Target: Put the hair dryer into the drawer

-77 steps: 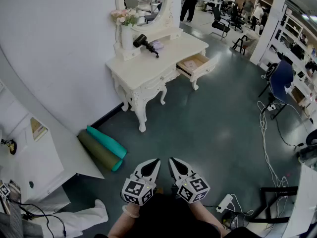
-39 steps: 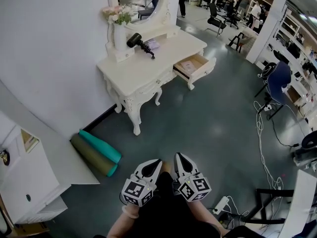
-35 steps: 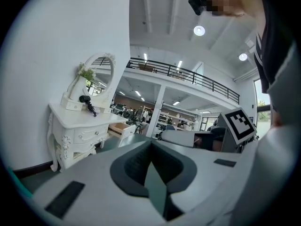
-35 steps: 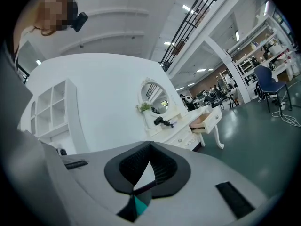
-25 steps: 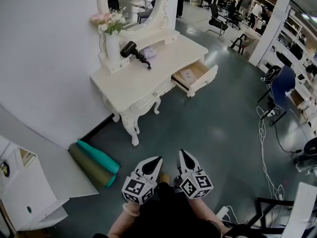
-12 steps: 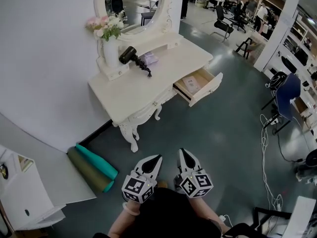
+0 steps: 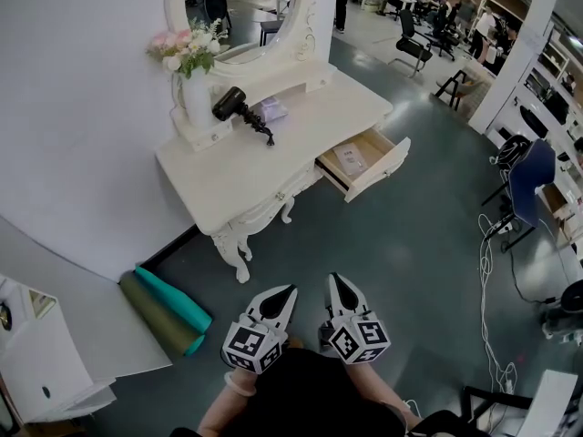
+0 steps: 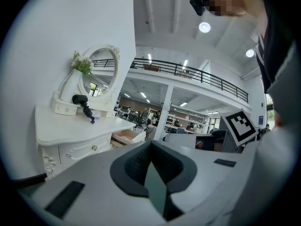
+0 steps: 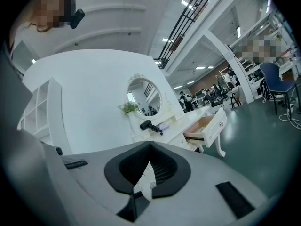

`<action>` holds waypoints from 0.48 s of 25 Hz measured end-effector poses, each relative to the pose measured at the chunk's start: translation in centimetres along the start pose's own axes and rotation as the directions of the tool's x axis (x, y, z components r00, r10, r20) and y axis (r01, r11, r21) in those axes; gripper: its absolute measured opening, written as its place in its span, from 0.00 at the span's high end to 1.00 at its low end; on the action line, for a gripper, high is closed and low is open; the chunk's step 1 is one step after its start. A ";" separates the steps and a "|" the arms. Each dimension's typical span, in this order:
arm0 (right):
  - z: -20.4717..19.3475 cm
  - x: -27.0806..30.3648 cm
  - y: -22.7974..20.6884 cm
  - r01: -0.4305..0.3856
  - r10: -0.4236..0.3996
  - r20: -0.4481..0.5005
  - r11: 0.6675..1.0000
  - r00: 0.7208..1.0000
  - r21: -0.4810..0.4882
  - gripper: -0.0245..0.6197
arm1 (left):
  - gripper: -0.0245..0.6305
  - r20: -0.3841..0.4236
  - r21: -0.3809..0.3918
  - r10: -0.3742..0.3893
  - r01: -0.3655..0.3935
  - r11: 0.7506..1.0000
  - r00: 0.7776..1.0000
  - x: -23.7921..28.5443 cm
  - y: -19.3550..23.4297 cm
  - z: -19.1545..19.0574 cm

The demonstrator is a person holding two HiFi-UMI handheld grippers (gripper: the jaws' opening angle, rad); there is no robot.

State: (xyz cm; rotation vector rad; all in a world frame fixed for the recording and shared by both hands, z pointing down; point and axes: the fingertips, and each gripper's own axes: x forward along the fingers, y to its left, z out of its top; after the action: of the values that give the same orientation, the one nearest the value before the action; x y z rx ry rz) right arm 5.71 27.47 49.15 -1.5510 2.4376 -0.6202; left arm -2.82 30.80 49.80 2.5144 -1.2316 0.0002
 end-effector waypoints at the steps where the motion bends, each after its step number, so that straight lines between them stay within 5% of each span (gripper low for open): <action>1: 0.1 0.0 -0.1 0.001 -0.001 0.002 1.000 1.000 0.000 0.92 | 0.93 0.000 -0.001 0.001 -0.001 1.000 1.000 0.1 0.0 0.0; 12: 0.4 -0.3 0.0 -0.020 0.020 0.019 0.999 1.000 0.031 0.92 | 0.93 -0.009 0.013 0.010 -0.010 1.000 1.000 0.1 -0.8 0.0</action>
State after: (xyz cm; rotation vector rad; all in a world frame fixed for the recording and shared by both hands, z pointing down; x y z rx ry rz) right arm 5.99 27.63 48.82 -1.5118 2.4155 -0.6341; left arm -2.13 31.21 49.61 2.5160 -1.2447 0.0222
